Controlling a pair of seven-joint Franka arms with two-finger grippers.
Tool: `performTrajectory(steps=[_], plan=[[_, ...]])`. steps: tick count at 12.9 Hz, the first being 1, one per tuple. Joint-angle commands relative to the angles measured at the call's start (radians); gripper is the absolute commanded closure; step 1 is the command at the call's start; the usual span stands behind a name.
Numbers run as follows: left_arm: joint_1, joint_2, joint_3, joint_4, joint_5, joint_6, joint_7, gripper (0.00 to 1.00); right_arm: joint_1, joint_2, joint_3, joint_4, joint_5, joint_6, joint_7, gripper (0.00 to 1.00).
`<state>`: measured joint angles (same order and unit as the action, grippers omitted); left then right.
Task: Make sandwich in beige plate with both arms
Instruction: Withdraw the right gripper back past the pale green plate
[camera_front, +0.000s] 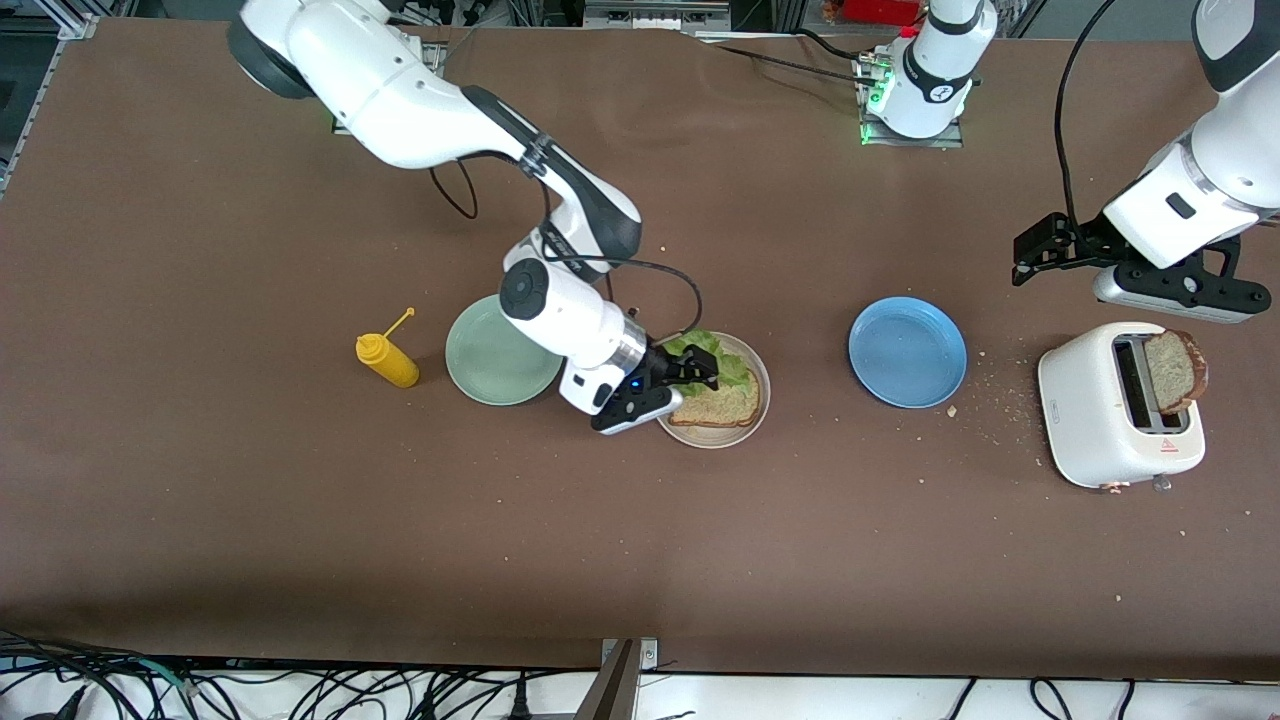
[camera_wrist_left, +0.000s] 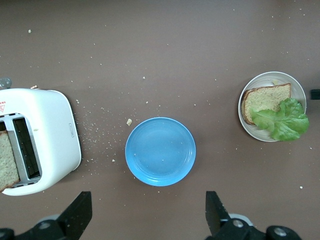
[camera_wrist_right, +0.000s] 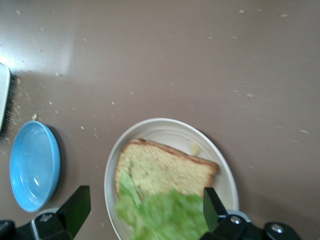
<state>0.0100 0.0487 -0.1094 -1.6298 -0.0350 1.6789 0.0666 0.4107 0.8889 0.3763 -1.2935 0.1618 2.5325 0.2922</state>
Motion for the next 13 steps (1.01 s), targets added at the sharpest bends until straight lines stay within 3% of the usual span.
performTrajectory(steps=[1,5,9,13], plan=[[-0.007,0.011,-0.001,0.027,0.029,-0.019,0.001,0.0,-0.085,-0.187,-0.007,-0.211,-0.01,-0.122,-0.008,0.0],[-0.007,0.011,0.0,0.027,0.029,-0.019,0.001,0.0,-0.156,-0.382,-0.057,-0.369,-0.013,-0.308,-0.01,0.0],[-0.007,0.011,-0.001,0.027,0.029,-0.019,0.001,0.0,-0.243,-0.494,-0.097,-0.406,-0.013,-0.516,-0.073,0.0],[-0.007,0.011,-0.001,0.027,0.029,-0.021,0.001,0.0,-0.253,-0.629,-0.235,-0.474,-0.016,-0.61,-0.23,0.0]])
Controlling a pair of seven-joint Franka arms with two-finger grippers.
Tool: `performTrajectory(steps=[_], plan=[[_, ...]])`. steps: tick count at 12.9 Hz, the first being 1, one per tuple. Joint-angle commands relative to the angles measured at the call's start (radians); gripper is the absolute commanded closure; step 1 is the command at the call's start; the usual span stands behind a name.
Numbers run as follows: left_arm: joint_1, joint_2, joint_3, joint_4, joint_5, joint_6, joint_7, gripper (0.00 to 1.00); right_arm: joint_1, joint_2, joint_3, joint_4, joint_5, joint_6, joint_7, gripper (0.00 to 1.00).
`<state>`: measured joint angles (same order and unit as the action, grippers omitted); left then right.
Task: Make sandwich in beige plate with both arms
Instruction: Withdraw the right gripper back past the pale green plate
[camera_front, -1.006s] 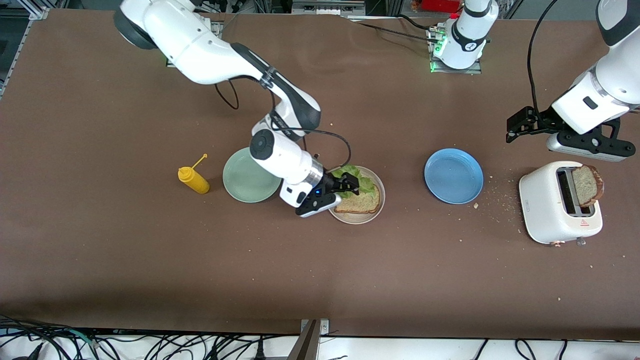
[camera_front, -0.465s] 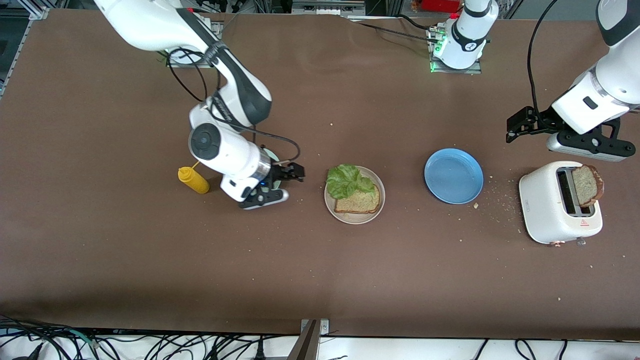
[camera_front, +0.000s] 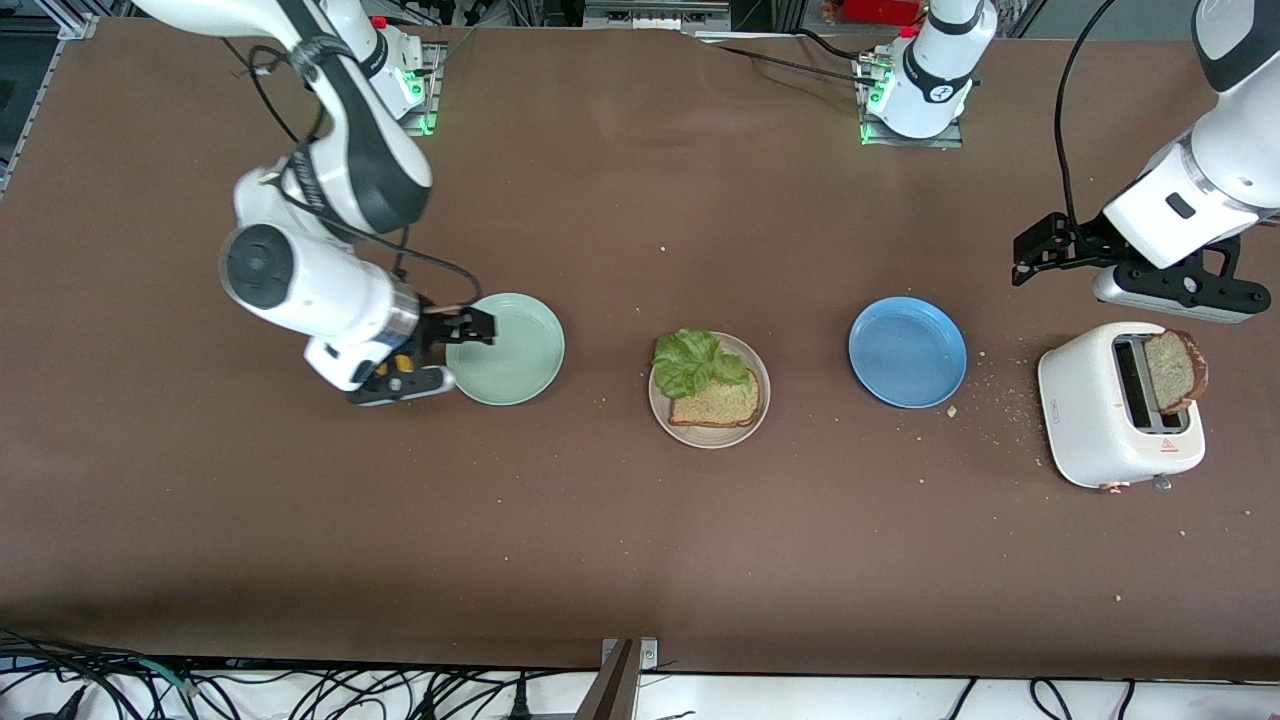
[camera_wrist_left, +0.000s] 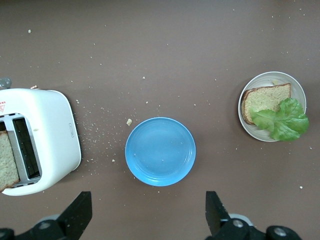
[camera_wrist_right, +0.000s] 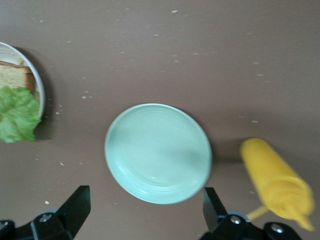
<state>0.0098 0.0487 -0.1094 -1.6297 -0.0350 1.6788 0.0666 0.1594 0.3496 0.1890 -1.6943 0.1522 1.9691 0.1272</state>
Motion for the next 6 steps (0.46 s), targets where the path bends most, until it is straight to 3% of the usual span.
performTrajectory(steps=[1,3,6], plan=[[-0.007,0.011,-0.001,0.027,0.029,-0.021,0.001,0.0,-0.003,-0.113,-0.075,-0.073,-0.008,-0.08,-0.092,0.0],[-0.007,0.011,-0.001,0.027,0.029,-0.019,0.001,0.0,-0.004,-0.158,-0.138,-0.071,-0.031,-0.133,-0.13,0.0],[-0.007,0.011,-0.001,0.027,0.029,-0.019,0.001,0.0,-0.035,-0.231,-0.148,-0.074,-0.123,-0.151,-0.149,0.0]])
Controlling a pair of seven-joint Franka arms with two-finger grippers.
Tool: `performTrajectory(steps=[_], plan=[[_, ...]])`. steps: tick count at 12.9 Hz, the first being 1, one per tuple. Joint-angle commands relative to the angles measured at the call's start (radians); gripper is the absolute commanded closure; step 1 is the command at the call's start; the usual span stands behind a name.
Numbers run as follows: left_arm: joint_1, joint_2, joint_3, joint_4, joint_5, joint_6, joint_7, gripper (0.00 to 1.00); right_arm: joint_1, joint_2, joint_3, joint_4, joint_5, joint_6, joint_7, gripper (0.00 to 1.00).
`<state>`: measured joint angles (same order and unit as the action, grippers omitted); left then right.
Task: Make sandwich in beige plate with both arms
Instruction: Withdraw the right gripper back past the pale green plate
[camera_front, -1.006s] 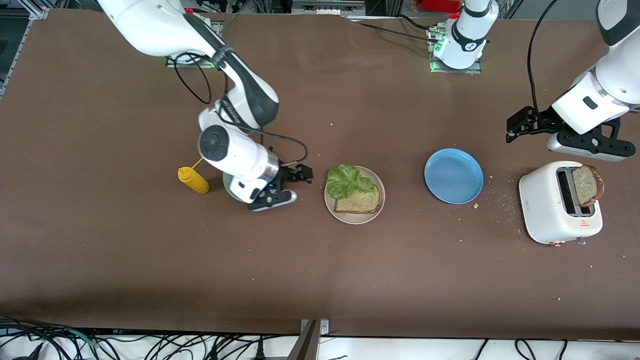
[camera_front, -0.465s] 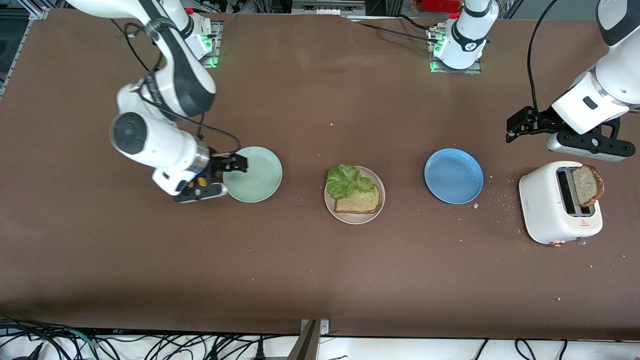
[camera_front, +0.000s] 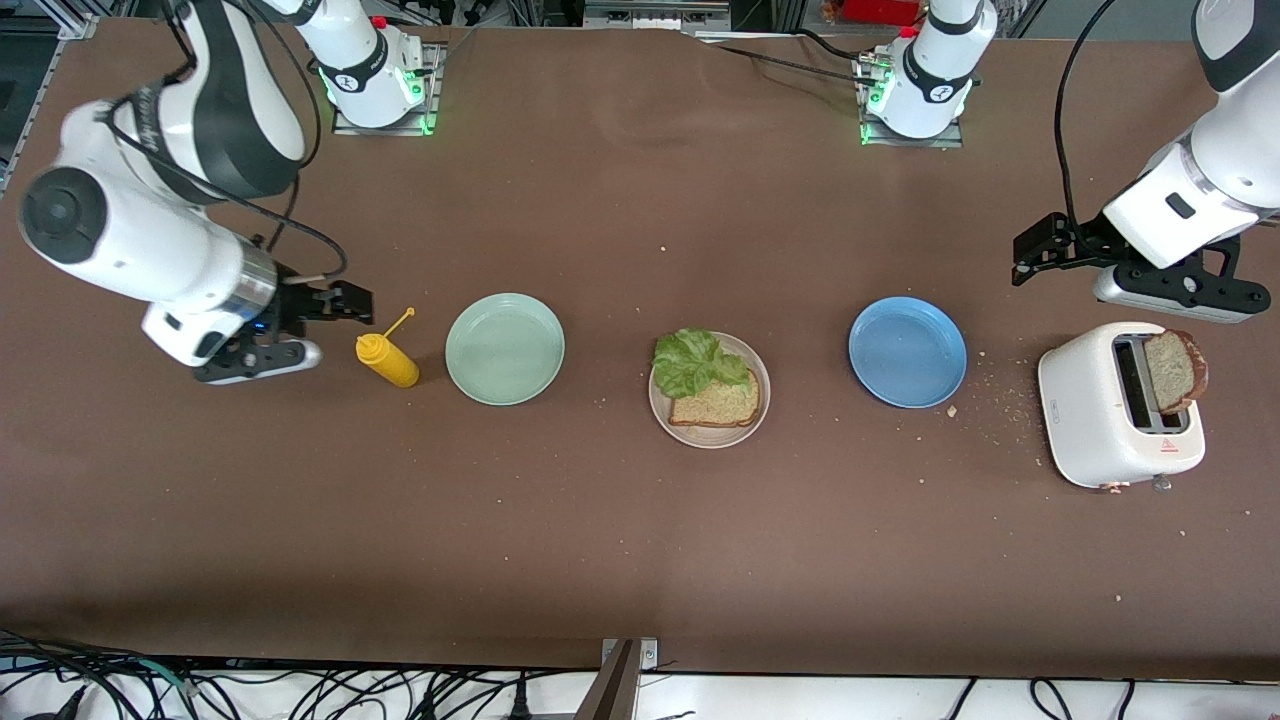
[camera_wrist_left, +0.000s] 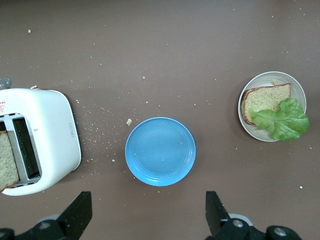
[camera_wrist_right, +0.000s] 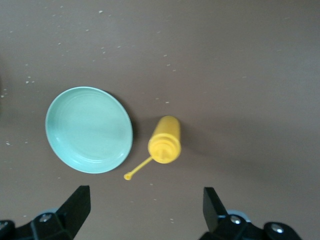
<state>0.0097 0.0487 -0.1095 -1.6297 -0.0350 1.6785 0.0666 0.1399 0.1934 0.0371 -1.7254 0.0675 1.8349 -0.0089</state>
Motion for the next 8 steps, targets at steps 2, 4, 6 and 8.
performTrajectory(steps=[2,4,6,8], plan=[[-0.007,0.011,-0.001,0.027,0.029,-0.02,0.001,0.0,-0.052,-0.127,0.004,-0.042,-0.041,-0.066,-0.014,0.0],[-0.007,0.011,-0.001,0.027,0.029,-0.02,0.001,0.0,-0.063,-0.164,0.004,-0.033,-0.078,-0.104,-0.014,0.0],[-0.007,0.011,-0.001,0.027,0.029,-0.019,0.001,0.0,-0.068,-0.193,0.004,-0.016,-0.104,-0.147,-0.014,0.0],[-0.007,0.011,-0.001,0.027,0.029,-0.02,0.001,0.0,-0.077,-0.215,0.004,0.009,-0.103,-0.196,-0.014,0.0]])
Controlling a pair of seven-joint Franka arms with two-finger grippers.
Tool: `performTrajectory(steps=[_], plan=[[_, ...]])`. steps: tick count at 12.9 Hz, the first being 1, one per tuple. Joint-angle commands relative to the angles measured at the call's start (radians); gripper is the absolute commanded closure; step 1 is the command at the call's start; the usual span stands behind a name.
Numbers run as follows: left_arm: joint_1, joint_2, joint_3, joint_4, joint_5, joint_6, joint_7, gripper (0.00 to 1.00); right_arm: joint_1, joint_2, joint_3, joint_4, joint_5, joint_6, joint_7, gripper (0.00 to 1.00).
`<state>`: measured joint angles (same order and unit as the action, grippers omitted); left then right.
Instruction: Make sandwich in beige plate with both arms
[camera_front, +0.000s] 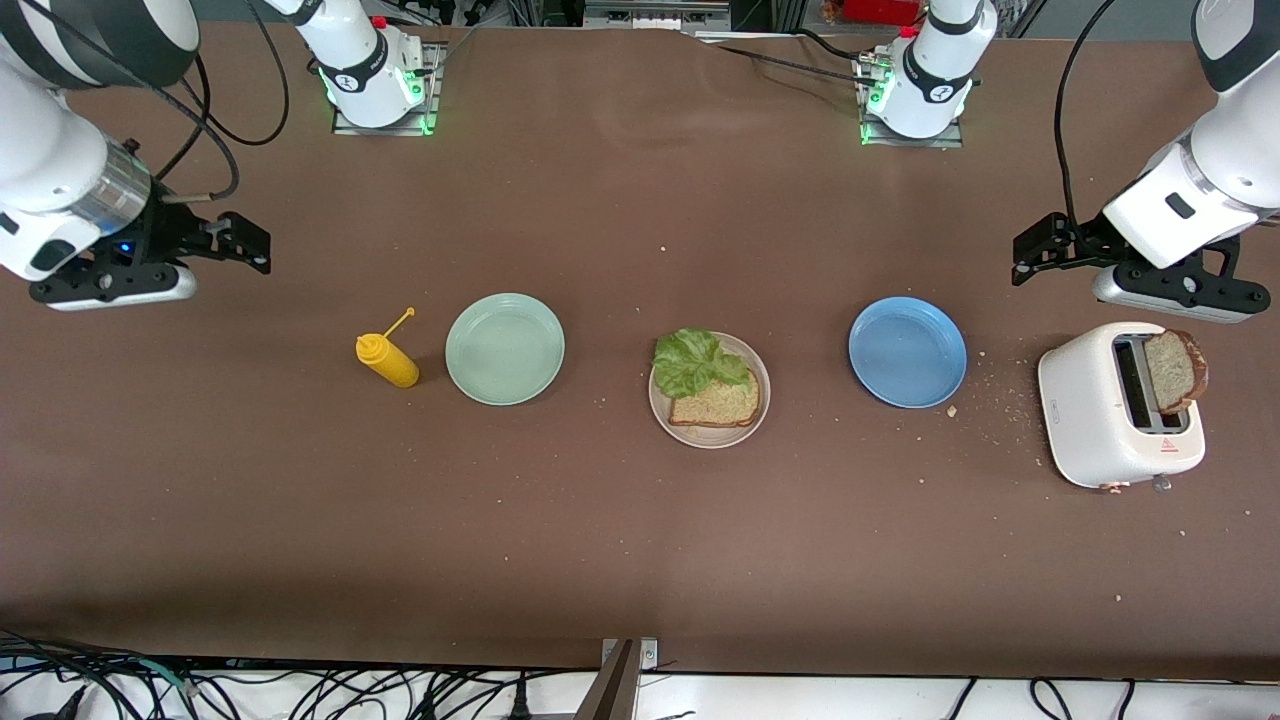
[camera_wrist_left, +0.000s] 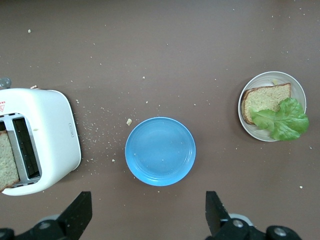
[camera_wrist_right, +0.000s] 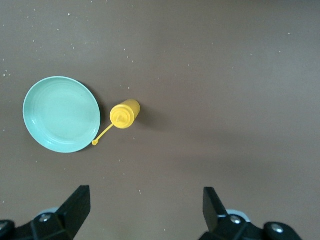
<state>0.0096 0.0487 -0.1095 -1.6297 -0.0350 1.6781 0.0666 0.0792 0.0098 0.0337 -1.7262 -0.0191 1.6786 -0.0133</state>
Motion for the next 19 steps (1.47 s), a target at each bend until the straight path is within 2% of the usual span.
performTrajectory(steps=[1,4,7,19], plan=[[-0.007,0.011,-0.001,0.027,0.029,-0.021,0.001,0.0,-0.016,-0.039,0.008,0.022,-0.018,-0.048,-0.01,0.0],[-0.007,0.011,-0.001,0.027,0.029,-0.021,0.001,0.0,-0.016,-0.051,-0.032,0.072,-0.009,-0.129,-0.007,0.0],[-0.007,0.011,-0.001,0.027,0.029,-0.021,0.001,0.0,-0.015,-0.05,-0.035,0.126,-0.013,-0.192,-0.007,0.0],[-0.007,0.011,-0.001,0.027,0.029,-0.021,0.001,0.0,-0.012,-0.045,-0.035,0.122,-0.013,-0.14,0.0,0.0]])
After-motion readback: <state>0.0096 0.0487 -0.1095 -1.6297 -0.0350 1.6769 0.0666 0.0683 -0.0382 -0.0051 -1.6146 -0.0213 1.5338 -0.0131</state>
